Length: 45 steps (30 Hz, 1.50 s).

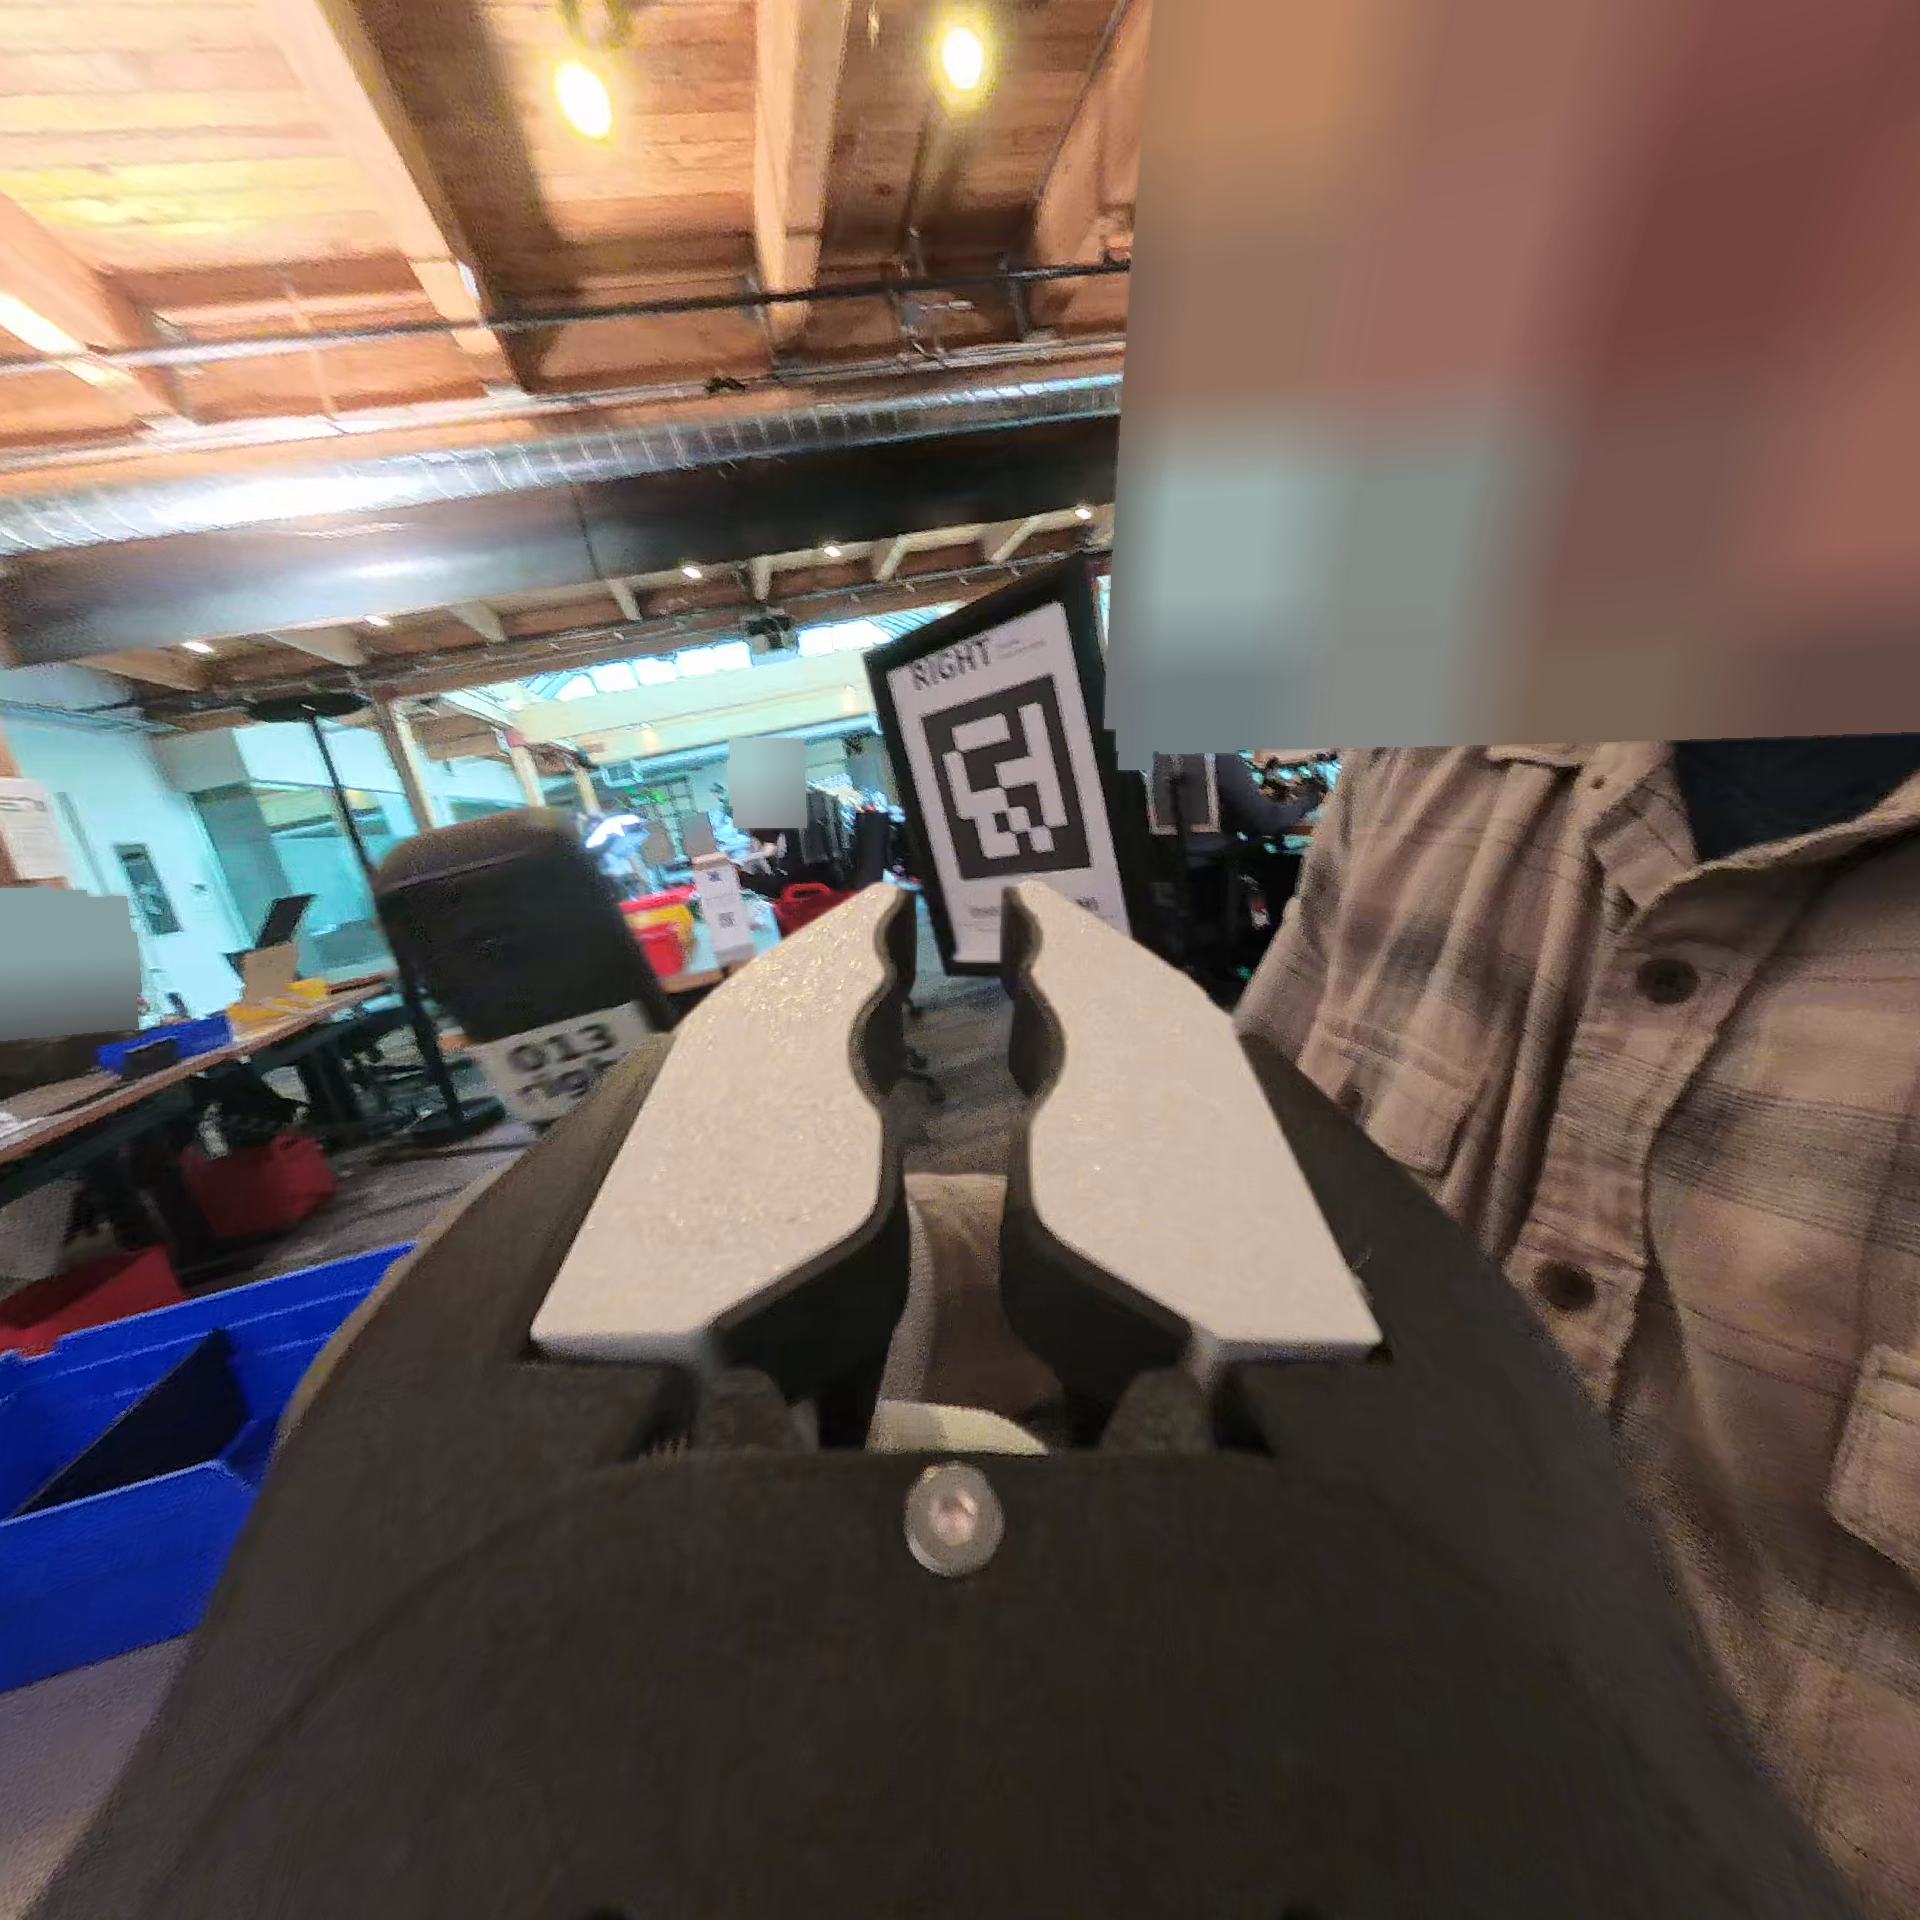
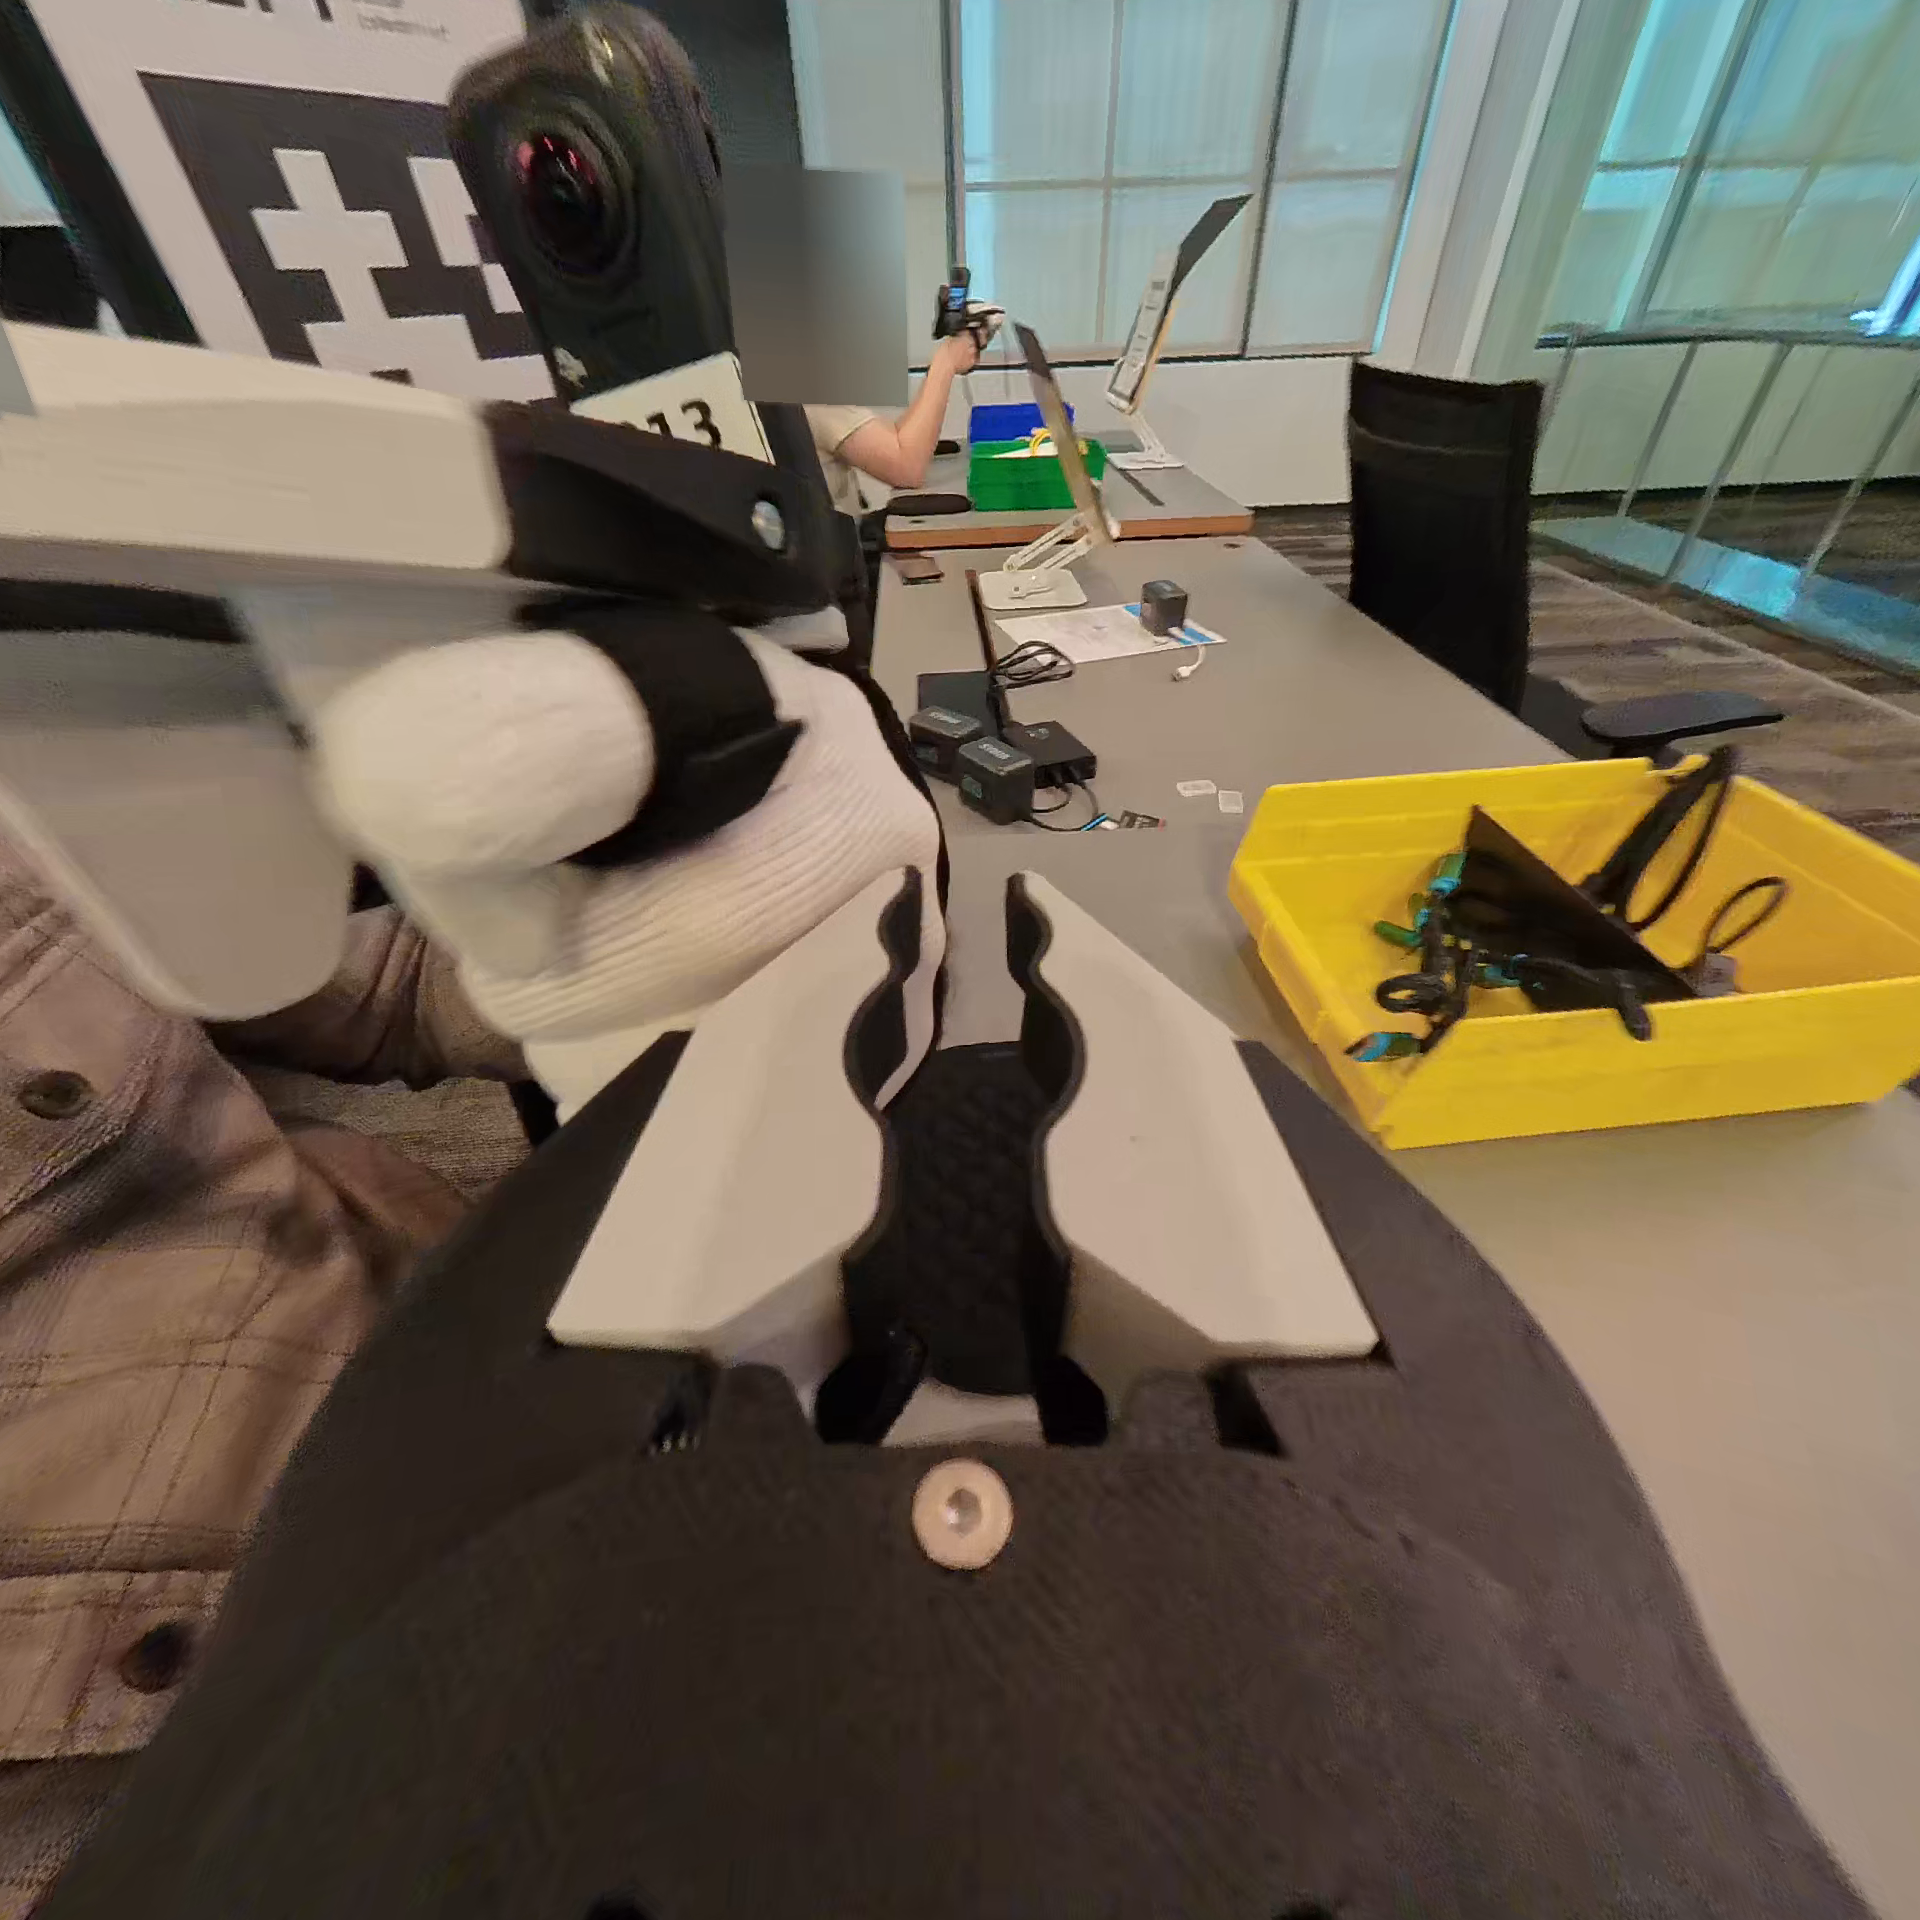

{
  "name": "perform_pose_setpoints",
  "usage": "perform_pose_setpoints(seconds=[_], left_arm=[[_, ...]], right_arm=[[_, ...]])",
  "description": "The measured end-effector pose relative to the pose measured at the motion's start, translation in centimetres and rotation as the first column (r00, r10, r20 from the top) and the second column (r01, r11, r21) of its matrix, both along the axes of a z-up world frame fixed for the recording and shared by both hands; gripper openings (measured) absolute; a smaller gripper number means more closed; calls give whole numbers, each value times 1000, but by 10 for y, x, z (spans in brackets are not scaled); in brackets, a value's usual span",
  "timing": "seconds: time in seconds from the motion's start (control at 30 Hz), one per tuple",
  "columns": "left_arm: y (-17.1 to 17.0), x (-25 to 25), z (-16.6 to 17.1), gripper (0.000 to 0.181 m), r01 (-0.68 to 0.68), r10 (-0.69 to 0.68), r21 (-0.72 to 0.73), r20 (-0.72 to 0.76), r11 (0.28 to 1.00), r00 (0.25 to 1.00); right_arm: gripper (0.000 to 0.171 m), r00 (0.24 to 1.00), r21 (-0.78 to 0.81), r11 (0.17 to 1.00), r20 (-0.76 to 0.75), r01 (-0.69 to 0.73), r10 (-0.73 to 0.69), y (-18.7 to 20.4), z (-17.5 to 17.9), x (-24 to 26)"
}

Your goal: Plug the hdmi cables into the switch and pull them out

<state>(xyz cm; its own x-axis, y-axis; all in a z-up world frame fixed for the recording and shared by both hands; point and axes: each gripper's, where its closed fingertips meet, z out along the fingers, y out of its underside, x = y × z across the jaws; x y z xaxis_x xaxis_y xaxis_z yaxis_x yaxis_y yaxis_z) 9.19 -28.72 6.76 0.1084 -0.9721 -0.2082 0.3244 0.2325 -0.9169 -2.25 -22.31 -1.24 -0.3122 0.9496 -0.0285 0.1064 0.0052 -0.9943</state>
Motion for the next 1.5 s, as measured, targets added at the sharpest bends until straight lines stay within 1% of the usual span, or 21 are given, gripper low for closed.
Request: perform_pose_setpoints(seconds=[0.03, 0.1, 0.17, 0.23, 0.27, 0.3, 0.4, 0.5, 0.57, 0.63, 0.7, 0.8, 0.87, 0.93, 1.0, 1.1, 1.17, 1.27, 1.37, 1.43, 1.5], left_arm=[[-3, 6, -3, 15, 1, -1, 3, -23, 1000, 1000], [-6, 16, -9, 15, -11, 13, 28, -67, 1000, 998], [-5, 14, -8, 14, -21, 23, 35, -61, 999, 998], [-3, 4, -2, 13, -9, 10, 26, -22, 1000, 1000], [0, 0, 0, 13, -17, 17, 20, -9, 1000, 1000], [3, -2, 1, 12, -29, 29, 20, -4, 999, 1000], [1, 2, 0, 13, -8, 8, 41, -18, 999, 1000], [-9, 10, -1, 13, 56, -53, 62, -46, 996, 998], [-16, 13, 0, 12, 91, -86, 80, -55, 993, 995], [-20, 17, 0, 13, 129, -124, 74, -66, 989, 990], [-18, 20, 2, 14, 110, -105, 88, -60, 990, 993], [-15, 21, 9, 15, 95, -93, 106, -24, 990, 995], [-10, 21, 15, 14, 53, -54, 124, 8, 991, 999], [-8, 20, 21, 13, 26, -33, 143, 42, 989, 999], [-2, 21, 24, 13, -17, 9, 148, 59, 989, 998], [3, 21, 26, 12, -55, 42, 169, 80, 984, 996], [3, 19, 27, 11, -33, 21, 164, 79, 986, 997], [-5, 17, 23, 8, 28, -37, 169, 52, 985, 998], [-13, 22, 13, 6, 70, -69, 184, -11, 980, 998], [-19, 17, 15, 5, 113, -115, 171, -1, 979, 993], [-30, 10, 21, 6, 159, -166, 169, 26, 973, 986]], right_arm=[[10, 1000, -12, 1000, 5, -13, 13, -3, -3, -3], [11, 999, -39, 998, 1, -40, 40, -6, -6, -5], [29, 998, -61, 996, -4, -62, 61, 0, -1, 4], [34, 991, -112, 985, -20, -133, 131, 0, 10, 22], [37, 990, -97, 986, -19, -138, 137, 1, 11, 28], [35, 991, -79, 988, -14, -133, 132, 1, 12, 32], [35, 995, -64, 993, -1, -102, 102, 2, 13, 35], [36, 998, -37, 998, 40, -49, 51, -1, 6, 32], [35, 998, -46, 998, 33, -51, 53, -7, 6, 33], [42, 1000, -49, 999, 28, -12, 14, -5, 7, 37], [44, 999, -26, 999, 21, 47, -46, -1, 10, 41], [40, 986, 47, 985, -3, 166, -166, 5, 17, 47], [32, 969, 81, 965, -35, 249, -246, 8, 24, 48], [32, 949, 87, 945, -66, 314, -309, 11, 29, 50], [36, 921, 88, 918, -87, 386, -379, 18, 33, 52], [35, 883, 76, 883, -122, 463, -452, 26, 36, 54], [32, 880, 44, 886, -142, 463, -453, 25, 37, 53], [34, 892, 22, 898, -134, 439, -433, 24, 36, 51], [38, 918, 7, 923, -112, 384, -381, 22, 33, 49], [35, 934, 6, 939, -111, 343, -341, 17, 34, 48], [33, 954, -52, 963, -127, 266, -271, 9, 38, 45]])
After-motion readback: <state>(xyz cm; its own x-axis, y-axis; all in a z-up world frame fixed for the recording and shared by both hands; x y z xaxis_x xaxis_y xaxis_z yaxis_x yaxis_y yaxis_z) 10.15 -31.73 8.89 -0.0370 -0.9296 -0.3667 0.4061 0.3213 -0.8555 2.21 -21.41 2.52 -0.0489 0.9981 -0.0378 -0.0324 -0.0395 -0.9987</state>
